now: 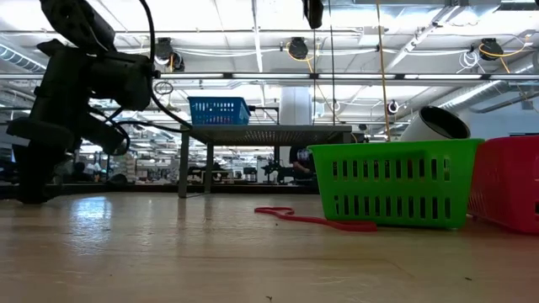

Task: Pick & Place Office Desk Supplies
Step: Put the black rubber band into the red bin

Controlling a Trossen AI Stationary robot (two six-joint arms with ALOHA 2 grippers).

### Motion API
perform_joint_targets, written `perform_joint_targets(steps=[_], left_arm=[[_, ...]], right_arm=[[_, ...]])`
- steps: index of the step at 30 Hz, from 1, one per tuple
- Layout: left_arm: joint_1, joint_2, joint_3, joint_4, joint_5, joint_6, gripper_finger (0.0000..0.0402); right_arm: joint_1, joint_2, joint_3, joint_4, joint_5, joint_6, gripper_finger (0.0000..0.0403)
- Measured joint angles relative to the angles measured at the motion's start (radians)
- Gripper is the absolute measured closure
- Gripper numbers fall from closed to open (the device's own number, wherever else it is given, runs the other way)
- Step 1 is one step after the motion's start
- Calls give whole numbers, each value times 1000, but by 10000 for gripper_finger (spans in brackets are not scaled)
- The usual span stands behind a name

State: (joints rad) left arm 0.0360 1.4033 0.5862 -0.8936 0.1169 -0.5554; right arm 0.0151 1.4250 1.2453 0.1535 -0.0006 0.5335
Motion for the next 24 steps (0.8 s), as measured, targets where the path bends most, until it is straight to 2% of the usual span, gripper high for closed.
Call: perform_joint_targets(steps=[5, 8, 13, 18, 24], left_arm=[[-13, 4, 29, -10, 9, -10, 395], [-28, 4, 66, 22, 54, -11, 397], [-72, 4, 137, 27, 81, -15, 398], [-125, 3, 241, 39, 58, -24, 398], [-187, 3, 409, 45, 5, -20, 399]], right_arm=[[0, 0, 0, -2, 0, 0, 282], [0, 0, 0, -2, 5, 10, 282], [-3, -16, -1, 96, 3, 19, 282], [-7, -77, 0, 222, 4, -51, 282], [-16, -184, 0, 201, 82, -164, 282]])
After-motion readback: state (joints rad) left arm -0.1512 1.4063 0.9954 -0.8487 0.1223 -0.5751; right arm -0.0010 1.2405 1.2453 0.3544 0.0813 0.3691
